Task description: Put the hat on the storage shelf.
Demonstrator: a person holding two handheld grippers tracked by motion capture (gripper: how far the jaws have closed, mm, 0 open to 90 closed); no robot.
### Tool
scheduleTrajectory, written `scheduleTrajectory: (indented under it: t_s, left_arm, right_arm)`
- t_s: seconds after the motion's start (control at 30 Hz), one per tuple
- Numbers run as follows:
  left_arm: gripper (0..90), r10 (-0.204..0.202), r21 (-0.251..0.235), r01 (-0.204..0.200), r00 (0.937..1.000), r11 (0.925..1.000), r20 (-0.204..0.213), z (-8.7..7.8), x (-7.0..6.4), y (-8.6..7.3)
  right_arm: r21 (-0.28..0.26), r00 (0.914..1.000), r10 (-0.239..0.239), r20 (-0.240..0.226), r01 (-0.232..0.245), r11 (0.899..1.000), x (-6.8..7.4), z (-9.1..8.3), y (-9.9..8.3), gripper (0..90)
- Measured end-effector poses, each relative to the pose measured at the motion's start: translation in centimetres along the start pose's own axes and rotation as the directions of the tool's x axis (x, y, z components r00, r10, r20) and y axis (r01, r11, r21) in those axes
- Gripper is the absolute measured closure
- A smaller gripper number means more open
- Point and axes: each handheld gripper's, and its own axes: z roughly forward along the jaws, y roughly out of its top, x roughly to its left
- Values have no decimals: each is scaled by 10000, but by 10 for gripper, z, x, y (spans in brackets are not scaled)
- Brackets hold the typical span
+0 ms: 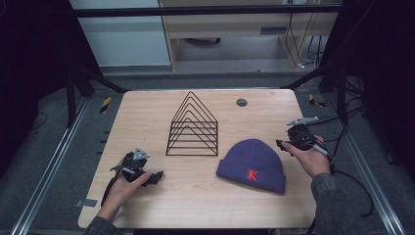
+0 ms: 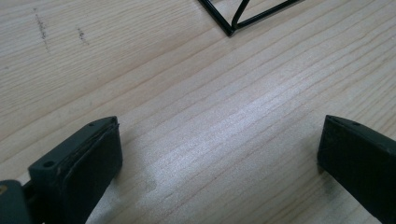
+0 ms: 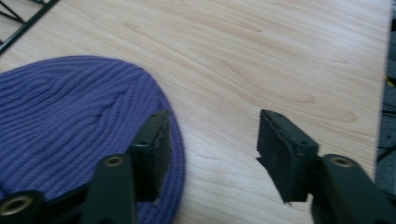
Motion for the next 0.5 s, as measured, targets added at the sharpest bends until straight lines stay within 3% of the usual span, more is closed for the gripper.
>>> scheduleTrajectory:
  t_s: [0.2,0.3,0.5]
  left_arm:
    - [0,52,70,-52,10000,10000,65,-1,-2,-1]
    - [0,95,75,-96,9999,9999,89,-1,-1,-1]
    - [0,152,139,-155,9997,9998,168,-1,-1,1]
  right_arm:
    - [271,9988,-36,-487,50,9996,7,16,3,546]
    - [537,9961,267,-842,-223,9983,11,27,3,553]
    - [765,9940,373,-1025,-295,9966,19,45,7,537]
